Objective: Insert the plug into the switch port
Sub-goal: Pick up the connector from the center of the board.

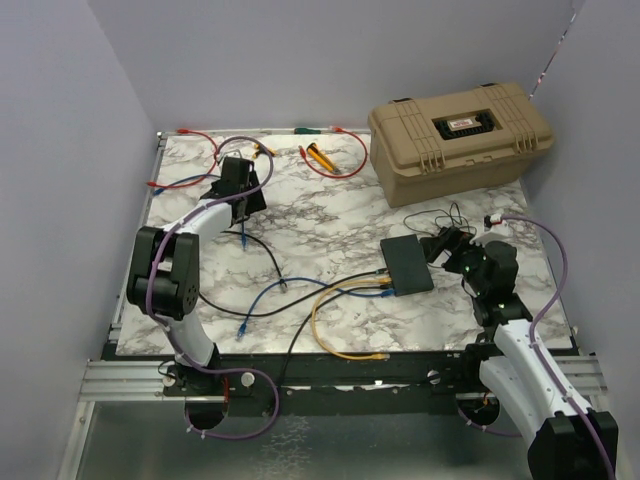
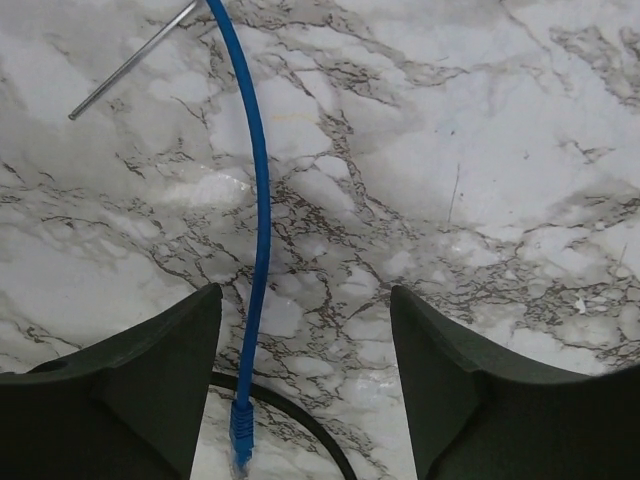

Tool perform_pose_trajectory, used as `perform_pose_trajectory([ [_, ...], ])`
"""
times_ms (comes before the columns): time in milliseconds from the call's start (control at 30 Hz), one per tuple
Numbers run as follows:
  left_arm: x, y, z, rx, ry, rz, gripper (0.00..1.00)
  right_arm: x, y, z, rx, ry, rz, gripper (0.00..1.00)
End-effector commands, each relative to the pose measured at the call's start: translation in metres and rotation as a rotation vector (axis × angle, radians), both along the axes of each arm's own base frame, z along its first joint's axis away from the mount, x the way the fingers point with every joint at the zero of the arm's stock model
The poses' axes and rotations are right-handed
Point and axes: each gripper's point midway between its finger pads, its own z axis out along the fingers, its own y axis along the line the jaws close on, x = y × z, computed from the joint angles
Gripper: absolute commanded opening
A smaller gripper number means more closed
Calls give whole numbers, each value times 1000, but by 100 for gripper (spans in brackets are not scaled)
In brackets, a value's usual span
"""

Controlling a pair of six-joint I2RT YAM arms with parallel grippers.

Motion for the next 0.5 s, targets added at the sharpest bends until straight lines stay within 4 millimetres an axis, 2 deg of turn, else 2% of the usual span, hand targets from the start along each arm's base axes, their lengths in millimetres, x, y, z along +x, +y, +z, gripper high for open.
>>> perform_pose_trajectory([
  [0,3,-2,-19,-53,52,-30,65,-5,6,-7,-4,11,37,100],
  [67,5,5,-29,-78,72,-15,62,-5,6,-8,-7,15,37,100],
  [300,7,20,-42,-156,93,10,50,-5,5,-10,-14,24,37,100],
  [467,6,13,-48,-269,109,-23,39,-5,6,-11,-15,30,39,99],
])
